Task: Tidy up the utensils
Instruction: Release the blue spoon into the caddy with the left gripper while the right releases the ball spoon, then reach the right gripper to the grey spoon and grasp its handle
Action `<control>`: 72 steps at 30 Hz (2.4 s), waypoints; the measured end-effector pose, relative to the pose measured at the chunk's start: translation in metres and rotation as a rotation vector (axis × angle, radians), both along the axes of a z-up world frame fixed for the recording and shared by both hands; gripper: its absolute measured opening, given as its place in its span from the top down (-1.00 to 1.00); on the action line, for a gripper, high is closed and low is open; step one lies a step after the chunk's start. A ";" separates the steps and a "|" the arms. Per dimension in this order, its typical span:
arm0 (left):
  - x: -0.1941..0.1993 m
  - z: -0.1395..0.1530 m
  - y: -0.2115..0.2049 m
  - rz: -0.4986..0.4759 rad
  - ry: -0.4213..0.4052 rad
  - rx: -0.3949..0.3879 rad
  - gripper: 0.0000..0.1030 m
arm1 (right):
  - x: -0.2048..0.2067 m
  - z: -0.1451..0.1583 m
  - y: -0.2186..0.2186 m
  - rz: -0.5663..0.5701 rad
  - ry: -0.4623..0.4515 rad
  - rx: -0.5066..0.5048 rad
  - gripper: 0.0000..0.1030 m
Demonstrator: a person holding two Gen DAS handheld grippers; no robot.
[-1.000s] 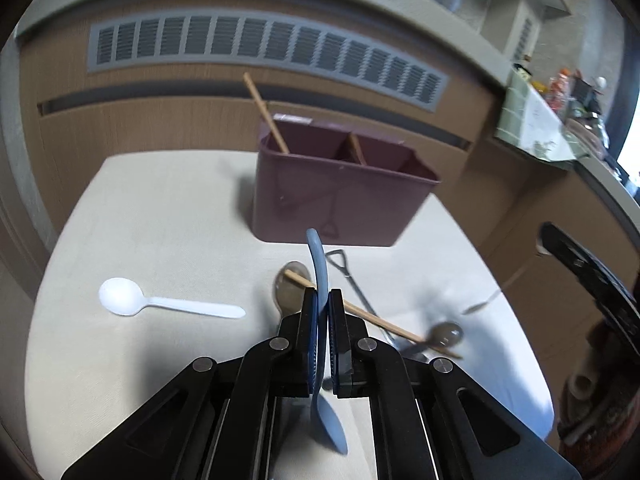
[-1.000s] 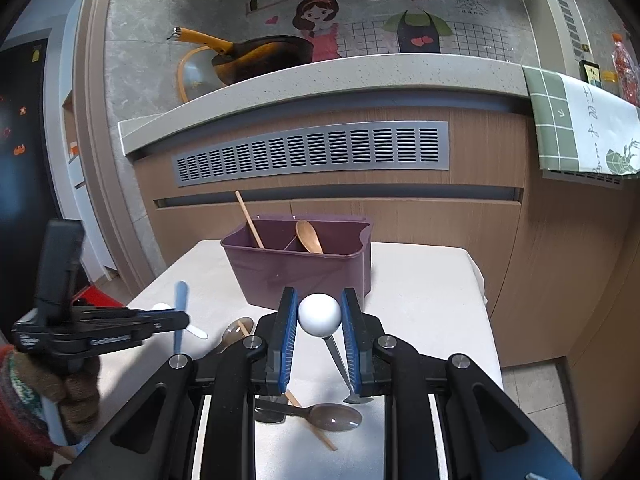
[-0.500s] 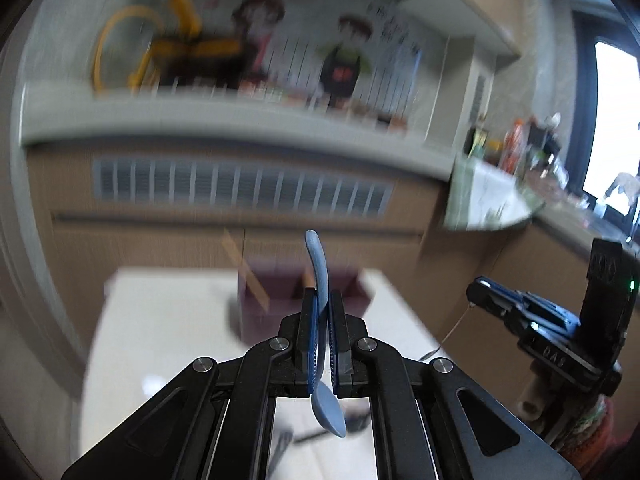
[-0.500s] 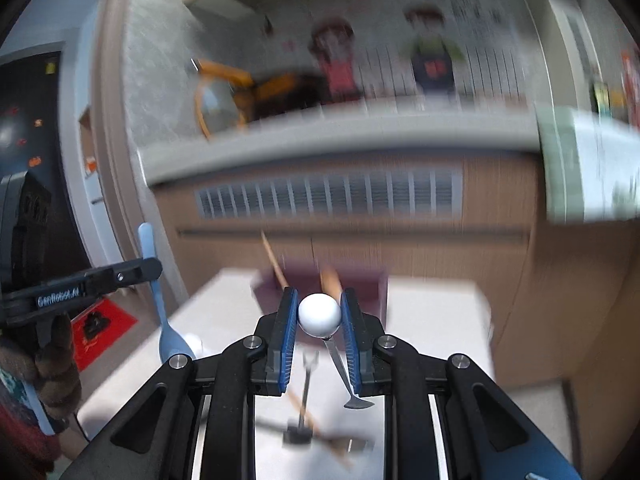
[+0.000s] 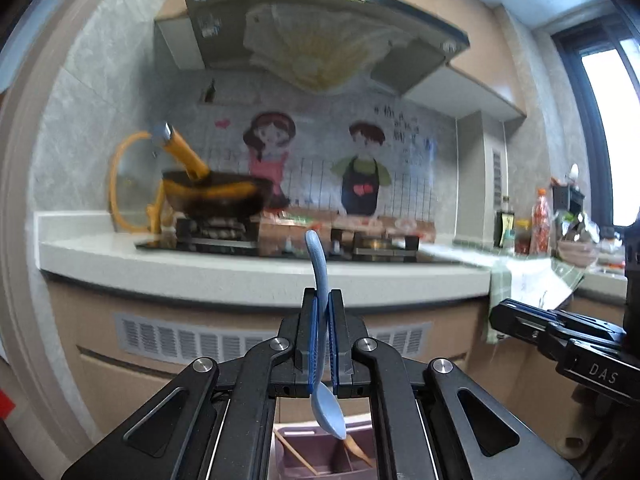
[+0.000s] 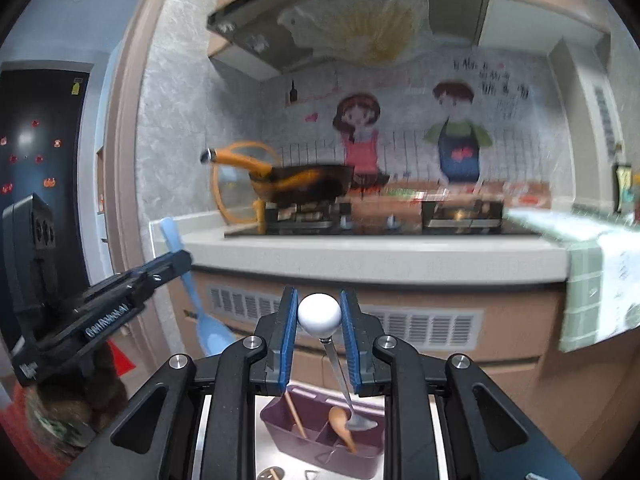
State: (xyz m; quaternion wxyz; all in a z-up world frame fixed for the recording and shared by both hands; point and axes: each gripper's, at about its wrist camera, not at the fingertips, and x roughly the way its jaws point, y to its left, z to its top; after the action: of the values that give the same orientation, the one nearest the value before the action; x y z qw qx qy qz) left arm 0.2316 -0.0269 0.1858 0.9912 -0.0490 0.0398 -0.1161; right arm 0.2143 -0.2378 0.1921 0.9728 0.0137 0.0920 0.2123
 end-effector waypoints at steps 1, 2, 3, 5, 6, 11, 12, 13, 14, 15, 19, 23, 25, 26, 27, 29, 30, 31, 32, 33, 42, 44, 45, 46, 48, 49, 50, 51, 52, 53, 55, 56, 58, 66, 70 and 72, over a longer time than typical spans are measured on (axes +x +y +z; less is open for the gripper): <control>0.011 -0.007 -0.001 -0.012 0.026 -0.005 0.91 | 0.009 -0.006 0.002 0.000 0.023 0.006 0.61; 0.022 -0.016 -0.002 -0.020 0.052 -0.014 0.91 | 0.023 -0.016 0.003 -0.001 0.056 0.018 0.61; 0.032 -0.024 -0.002 -0.022 0.076 -0.016 0.91 | 0.031 -0.021 0.003 -0.002 0.077 0.025 0.61; 0.047 -0.041 -0.003 -0.015 0.114 -0.015 0.91 | 0.048 -0.036 0.003 -0.009 0.117 0.041 0.61; 0.053 -0.048 -0.002 -0.012 0.130 -0.016 0.91 | 0.056 -0.044 0.003 -0.016 0.131 0.047 0.61; 0.084 -0.081 -0.004 0.003 0.224 -0.009 0.91 | 0.086 -0.079 -0.003 -0.027 0.209 0.071 0.61; 0.090 -0.089 -0.004 0.001 0.245 -0.011 0.91 | 0.090 -0.084 -0.004 -0.028 0.222 0.074 0.61; 0.092 -0.093 -0.006 0.001 0.256 -0.010 0.91 | 0.095 -0.093 -0.005 -0.029 0.241 0.073 0.61; 0.096 -0.100 -0.007 0.000 0.273 -0.011 0.91 | 0.099 -0.101 -0.005 -0.032 0.257 0.069 0.61; 0.100 -0.106 -0.007 -0.006 0.291 -0.014 0.91 | 0.102 -0.105 -0.004 -0.034 0.268 0.067 0.61; 0.113 -0.132 -0.011 -0.044 0.361 -0.034 0.91 | 0.112 -0.130 -0.004 -0.042 0.328 0.050 0.61; 0.118 -0.153 -0.016 -0.083 0.416 -0.038 0.90 | 0.117 -0.150 -0.005 -0.046 0.371 0.024 0.61; 0.122 -0.161 -0.018 -0.100 0.448 -0.047 0.87 | 0.118 -0.159 -0.005 -0.048 0.388 0.005 0.61; 0.124 -0.164 -0.018 -0.110 0.467 -0.055 0.86 | 0.119 -0.165 -0.003 -0.049 0.400 -0.010 0.61; 0.126 -0.168 -0.017 -0.131 0.494 -0.074 0.86 | 0.120 -0.168 -0.003 -0.047 0.411 -0.020 0.60; 0.127 -0.172 -0.016 -0.153 0.513 -0.096 0.83 | 0.122 -0.175 -0.001 -0.036 0.441 -0.042 0.58; 0.126 -0.173 -0.014 -0.151 0.515 -0.097 0.81 | 0.122 -0.176 0.000 -0.028 0.442 -0.044 0.58; 0.123 -0.172 -0.012 -0.147 0.511 -0.098 0.78 | 0.120 -0.176 0.000 -0.021 0.439 -0.044 0.58; 0.120 -0.171 -0.010 -0.147 0.503 -0.105 0.71 | 0.117 -0.174 -0.001 -0.017 0.429 -0.045 0.58; 0.113 -0.169 -0.004 -0.145 0.490 -0.122 0.65 | 0.114 -0.171 -0.003 -0.013 0.417 -0.043 0.57; 0.058 -0.164 0.034 -0.032 0.535 -0.146 0.59 | 0.055 -0.155 -0.020 -0.044 0.324 -0.060 0.52; 0.048 -0.170 0.038 -0.036 0.572 -0.146 0.59 | 0.040 -0.163 -0.020 -0.044 0.343 -0.072 0.52; 0.038 -0.176 0.041 -0.036 0.590 -0.145 0.59 | 0.036 -0.166 -0.020 -0.043 0.350 -0.073 0.52; 0.032 -0.180 0.044 -0.029 0.600 -0.141 0.59 | 0.030 -0.170 -0.021 -0.045 0.356 -0.072 0.52; 0.019 -0.190 0.050 -0.003 0.627 -0.135 0.59 | 0.016 -0.180 -0.022 -0.056 0.370 -0.070 0.52; 0.012 -0.197 0.054 0.016 0.649 -0.135 0.59 | 0.010 -0.186 -0.022 -0.066 0.381 -0.073 0.52; 0.007 -0.202 0.057 0.031 0.667 -0.139 0.59 | 0.006 -0.190 -0.022 -0.069 0.389 -0.078 0.52; 0.000 -0.211 0.062 0.055 0.700 -0.148 0.59 | 0.001 -0.196 -0.023 -0.068 0.400 -0.084 0.52; -0.004 -0.217 0.065 0.072 0.718 -0.151 0.59 | -0.003 -0.202 -0.021 -0.065 0.412 -0.092 0.52; -0.008 -0.222 0.068 0.089 0.732 -0.149 0.59 | -0.006 -0.208 -0.019 -0.061 0.428 -0.104 0.52; -0.021 -0.233 0.074 0.134 0.752 -0.130 0.59 | -0.012 -0.219 -0.013 -0.035 0.456 -0.141 0.52; -0.025 -0.237 0.076 0.146 0.758 -0.125 0.59 | -0.015 -0.224 -0.010 -0.023 0.461 -0.157 0.52; -0.036 -0.244 0.085 0.162 0.775 -0.128 0.59 | -0.021 -0.232 -0.004 -0.001 0.470 -0.191 0.52; -0.050 -0.248 0.123 0.244 0.792 -0.177 0.59 | -0.020 -0.236 0.019 0.074 0.496 -0.220 0.52; -0.045 -0.250 0.135 0.269 0.812 -0.212 0.59 | -0.018 -0.236 0.049 0.156 0.490 -0.300 0.52; -0.036 -0.252 0.138 0.250 0.842 -0.251 0.59 | -0.019 -0.234 0.060 0.178 0.473 -0.326 0.52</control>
State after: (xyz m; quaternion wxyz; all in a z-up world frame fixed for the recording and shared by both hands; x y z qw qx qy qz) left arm 0.1953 0.1114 -0.0664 0.8815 -0.2159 0.4188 0.0303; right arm 0.1957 -0.1776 -0.0414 0.8912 -0.1015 0.3499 0.2701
